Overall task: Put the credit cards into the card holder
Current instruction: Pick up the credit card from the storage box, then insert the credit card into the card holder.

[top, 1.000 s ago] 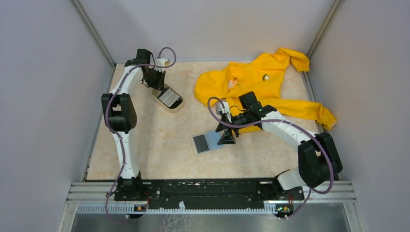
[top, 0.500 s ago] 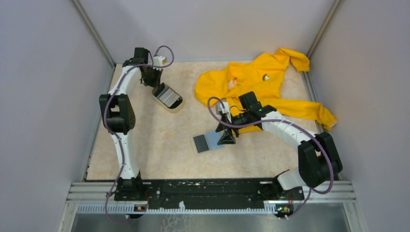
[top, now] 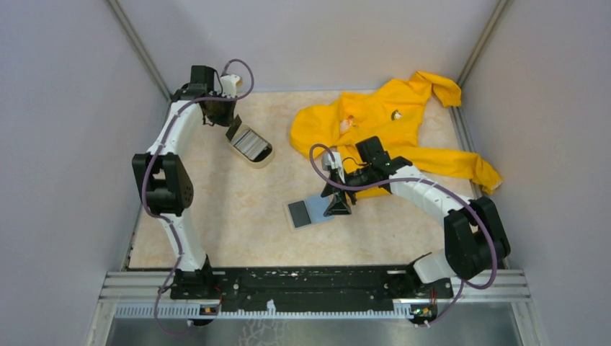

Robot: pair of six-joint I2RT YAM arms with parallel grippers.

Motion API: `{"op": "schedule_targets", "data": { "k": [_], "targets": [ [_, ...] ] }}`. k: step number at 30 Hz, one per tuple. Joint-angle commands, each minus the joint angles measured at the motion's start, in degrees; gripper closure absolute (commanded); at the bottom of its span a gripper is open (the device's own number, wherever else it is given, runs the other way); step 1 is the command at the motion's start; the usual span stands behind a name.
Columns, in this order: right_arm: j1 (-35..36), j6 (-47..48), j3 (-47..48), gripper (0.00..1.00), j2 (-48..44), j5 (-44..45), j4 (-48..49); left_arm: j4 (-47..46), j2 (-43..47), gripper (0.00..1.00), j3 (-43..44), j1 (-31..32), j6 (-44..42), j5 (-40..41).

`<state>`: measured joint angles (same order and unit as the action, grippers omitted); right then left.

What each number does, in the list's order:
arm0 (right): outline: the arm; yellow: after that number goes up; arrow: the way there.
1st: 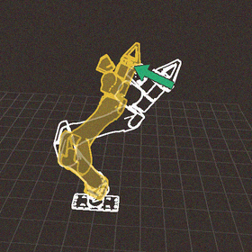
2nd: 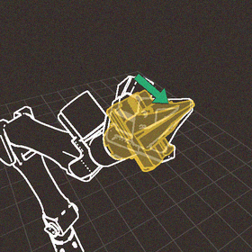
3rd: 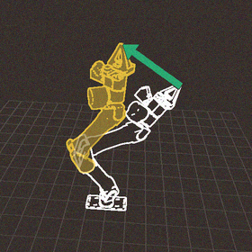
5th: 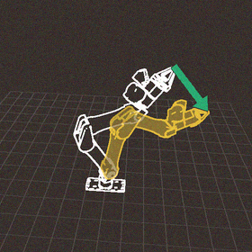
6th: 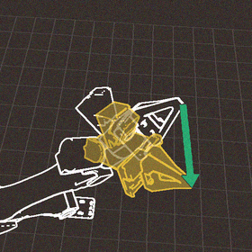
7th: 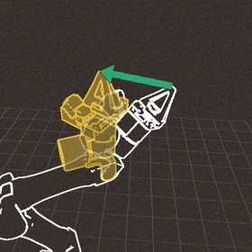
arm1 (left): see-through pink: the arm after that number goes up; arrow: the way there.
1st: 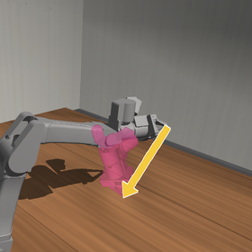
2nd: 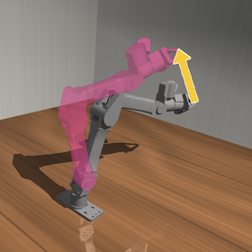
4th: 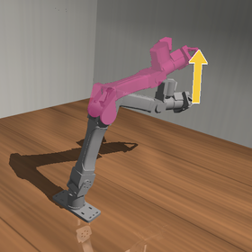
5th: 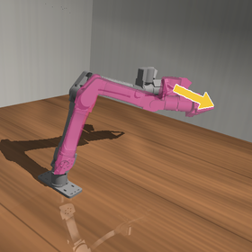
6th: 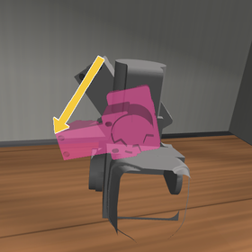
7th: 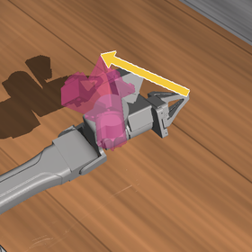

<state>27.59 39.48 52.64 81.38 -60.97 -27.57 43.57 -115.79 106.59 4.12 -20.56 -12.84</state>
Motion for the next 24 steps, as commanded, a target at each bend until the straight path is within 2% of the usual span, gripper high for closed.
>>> {"op": "schedule_targets", "data": {
  "k": [1, 4, 6, 9, 11, 13, 15, 20, 24],
  "targets": [
    [-0.19, 1.68, 2.86, 0.33, -2.42, -2.94, 0.59, -2.57, 8.0, 1.0, -3.93, 0.19, 6.79, -4.23],
    [-0.17, 2.08, 2.76, 0.33, -3.64, -3.82, 0.78, -10.42, 15.62, 1.0, -13.33, 0.19, 14.8, -15.9],
    [-0.35, 2.09, 2.58, 0.33, -4.78, -4.61, 1.34, -21.19, 21.95, 1.0, -25.23, 0.19, 23.77, -24.68],
    [-1.73, 0.07, 1.76, 0.33, -6.98, -6.81, 3.59, -45.34, 31.1, 1.0, -43.81, 0.24, 40.55, -37.77],
    [-3.36, -3.06, 1.02, 0.33, -8.66, -8.72, 6.68, -65.2, 36.64, 1.0, -56.43, 0.56, 52.98, -42.68],
    [-4.64, -6.75, 0.33, 0.33, -9.97, -9.74, 9.43, -79.08, 41.48, 1.0, -66.3, 1.44, 61.76, -42.19],
    [-5.53, -11.23, -0.57, 0.33, -11.11, -10.46, 13.17, -88.07, 45.59, 1.0, -74.12, 3.75, 66.51, -39.07],
    [-5.9, -18.22, -1.31, 0.33, -11.83, -11.01, 18.31, -97.52, 54.15, 1.0, -86.23, 12.1, 67.59, -27.28],
    [-5.97, -21.96, -1.29, 0.33, -10.98, -11.11, 20.25, -107.1, 55.43, 1.0, -94.0, 18.72, 70.14, -17.21]
  ]
}}
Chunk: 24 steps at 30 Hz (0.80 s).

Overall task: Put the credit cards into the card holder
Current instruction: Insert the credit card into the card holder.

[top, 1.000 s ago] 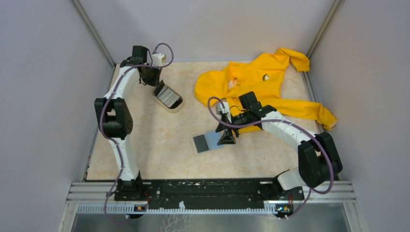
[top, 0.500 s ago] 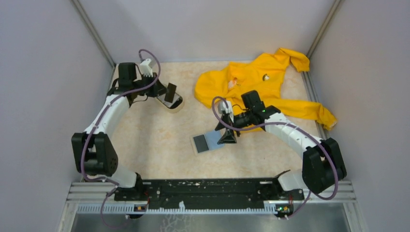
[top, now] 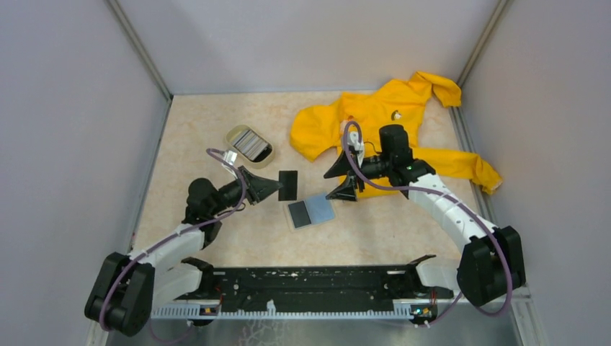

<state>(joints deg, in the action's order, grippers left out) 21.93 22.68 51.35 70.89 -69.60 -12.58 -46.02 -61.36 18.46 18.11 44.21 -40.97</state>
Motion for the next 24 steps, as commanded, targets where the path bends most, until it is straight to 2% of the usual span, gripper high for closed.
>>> {"op": "schedule_targets", "data": {
  "k": [1, 5, 9, 13, 18, 24],
  "targets": [
    [-0.33, -5.96, -0.18, 0.33, -0.17, -2.47, 5.87, -19.57, 0.64, 1.0, -7.33, 6.43, 6.04, 12.85],
    [-0.31, -14.06, -2.46, 0.33, 1.12, -2.49, 13.84, -27.65, -2.44, 1.0, -11.6, 12.84, 8.27, 20.36],
    [-0.24, -28.58, -7.16, 0.33, 2.3, -1.13, 28.87, -35.35, -5.57, 1.0, -12.87, 18.23, 8.62, 26.4],
    [0.07, -40.89, -12.48, 0.33, 3.75, 2.41, 44.14, -37.94, -8.59, 1.0, -10.95, 21.91, 7.52, 29.3],
    [2.54, -46.6, -13.65, 0.35, 6.36, 3.6, 49.01, -45.15, -12.85, 1.0, -10.61, 24.17, 7.15, 33.29],
    [5.86, -53.17, -13.85, 0.38, 8.5, 4.03, 53.84, -50.69, -17.69, 1.0, -8.62, 25.31, 8.21, 33.28]
  ]
}}
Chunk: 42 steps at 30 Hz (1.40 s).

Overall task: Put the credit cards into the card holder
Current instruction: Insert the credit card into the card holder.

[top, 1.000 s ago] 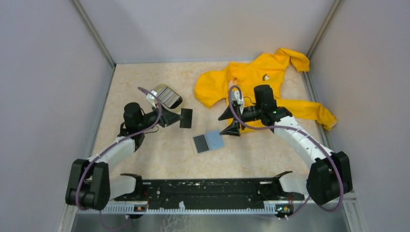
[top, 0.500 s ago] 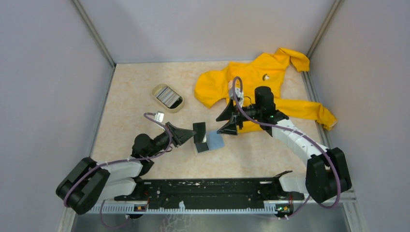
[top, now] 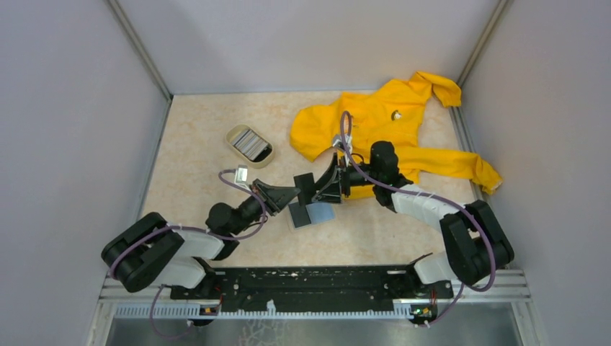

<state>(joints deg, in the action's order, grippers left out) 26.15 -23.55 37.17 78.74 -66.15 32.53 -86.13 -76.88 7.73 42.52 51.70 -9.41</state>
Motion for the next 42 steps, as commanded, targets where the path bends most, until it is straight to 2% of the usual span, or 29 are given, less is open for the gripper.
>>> {"op": "schedule_targets", "data": {
  "k": [1, 3, 5, 7, 8, 9, 10, 11, 12, 14, 15, 16, 17, 18, 20, 22, 27, 28, 30, 35, 37, 42],
  "targets": [
    [1.84, -8.14, 0.14, 0.39, 0.85, 1.04, 9.71, -11.25, -2.77, 1.0, 2.31, 1.08, 0.87, 1.61],
    [2.02, -9.41, 0.01, 0.46, 1.35, 1.84, 10.14, -13.16, -3.84, 1.0, 2.45, 1.36, 1.15, 1.57],
    [2.04, -10.81, 0.14, 0.64, 1.85, 2.09, 10.71, -14.22, -4.63, 1.0, 2.47, 1.42, 1.5, 1.08],
    [2.01, -12.04, 0.46, 0.91, 2.28, 2.12, 11.24, -14.67, -5.13, 1.0, 2.4, 1.42, 1.64, 0.67],
    [2.0, -12.41, 0.64, 0.99, 2.51, 1.85, 11.3, -14.78, -5.28, 1.0, 2.34, 1.42, 1.54, 0.36],
    [1.99, -12.54, 0.82, 1.0, 2.7, 1.59, 11.08, -14.94, -5.32, 0.97, 2.19, 1.42, 1.08, 0.28],
    [2.01, -12.38, 1.07, 1.0, 2.8, 1.29, 10.67, -15.06, -5.19, 0.9, 1.83, 1.42, 0.29, 0.4],
    [1.98, -11.99, 1.44, 1.0, 2.83, 0.74, 9.81, -15.15, -4.74, 0.77, 1.37, 1.42, -0.61, 0.82],
    [1.97, -10.51, 1.99, 1.0, 2.82, -0.07, 8.53, -15.5, -4.19, 0.64, 0.54, 1.42, -1.54, 1.16],
    [1.93, -6.53, 3.67, 1.0, 2.77, -2.82, 4.33, -16.37, -1.97, 0.3, -2.03, 1.02, -5.72, -0.1],
    [1.97, -3.41, 4.76, 1.0, 2.79, -4.42, 1.49, -15.65, -0.02, 0.23, -2.74, 0.61, -8.05, -2.13],
    [1.91, 0.0, 5.89, 1.0, 2.62, -5.65, -4.19, -13.63, 2.2, 0.1, -3.52, -0.26, -10.24, -5.15],
    [1.89, 4.37, 7.29, 1.0, 2.62, -6.89, -9.07, -10.09, 5.14, 0.04, -3.43, -1.41, -11.28, -9.0],
    [1.95, 8.39, 8.4, 1.0, 2.57, -7.95, -13.01, -3.69, 8.3, 0.02, -2.5, -2.81, -11.48, -12.81],
    [1.97, 13.42, 9.8, 1.0, 2.59, -9.92, -17.77, 13.88, 15.11, 0.01, 1.3, -5.36, -13.44, -20.63],
    [2.12, 17.29, 10.97, 1.0, 2.85, -11.47, -21.4, 30.43, 20.54, 0.01, 5.47, -5.91, -19.32, -24.62],
    [2.75, 25.66, 13.83, 1.0, 3.45, -12.89, -30.33, 50.41, 25.04, 0.03, 11.51, -6.93, -26.47, -27.46],
    [2.76, 26.31, 13.96, 1.0, 3.3, -13.1, -30.89, 53.29, 24.7, 0.08, 12.93, -6.97, -27.69, -27.58],
    [2.85, 27.0, 13.84, 1.0, 2.71, -12.85, -31.23, 56.19, 23.61, 0.17, 14.91, -7.46, -29.04, -28.49],
    [2.9, 27.97, 13.71, 1.0, 2.58, -12.19, -32.03, 53.59, 19.75, 0.34, 16.59, -7.77, -26.58, -31.51],
    [2.98, 28.6, 13.96, 1.0, 2.79, -12.18, -32.42, 51.37, 17.91, 0.46, 16.94, -7.81, -24.71, -33.18],
    [3.37, 31.48, 14.75, 1.0, 3.34, -11.38, -36.29, 45.78, 14.13, 0.55, 17.34, -7.89, -20.78, -36.41]
  ]
}}
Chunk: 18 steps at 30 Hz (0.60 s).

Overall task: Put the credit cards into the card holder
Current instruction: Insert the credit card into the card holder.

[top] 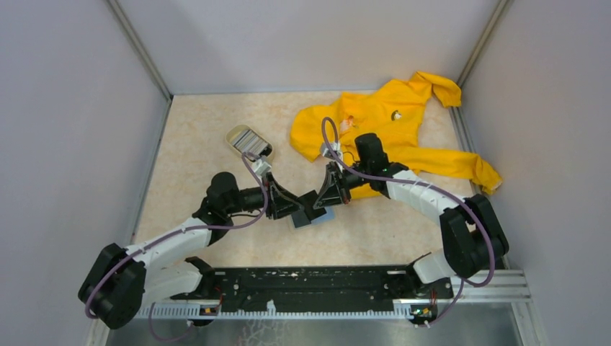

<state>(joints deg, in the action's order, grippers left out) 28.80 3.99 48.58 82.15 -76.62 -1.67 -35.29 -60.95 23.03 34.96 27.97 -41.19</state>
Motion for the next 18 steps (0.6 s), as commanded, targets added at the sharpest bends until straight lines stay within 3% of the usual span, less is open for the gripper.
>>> {"op": "schedule_targets", "data": {
  "k": [1, 9, 15, 16, 18],
  "targets": [
    [0.8, 4.36, 3.48, 1.0, 0.01, -0.79, -2.54, -6.03, -2.55, 0.59, 2.03, -0.27, 3.53, -5.09],
    [1.17, 6.49, 4.04, 1.0, 0.64, 0.69, -4.85, -12.48, -7.18, 0.67, 2.02, -0.26, 7.71, -8.14],
    [1.35, 9.1, 4.7, 1.0, 1.08, 2.3, -7.57, -13.14, -6.53, 1.0, 1.4, -0.5, 7.57, -7.1],
    [1.35, 9.75, 4.87, 1.0, 1.04, 2.73, -8.34, -12.9, -6.1, 1.0, 1.07, -0.67, 7.41, -6.55],
    [1.35, 11.93, 5.91, 0.84, 0.97, 4.86, -11.3, -10.82, -5.01, 1.0, 0.31, -1.43, 7.13, -5.29]
  ]
}}
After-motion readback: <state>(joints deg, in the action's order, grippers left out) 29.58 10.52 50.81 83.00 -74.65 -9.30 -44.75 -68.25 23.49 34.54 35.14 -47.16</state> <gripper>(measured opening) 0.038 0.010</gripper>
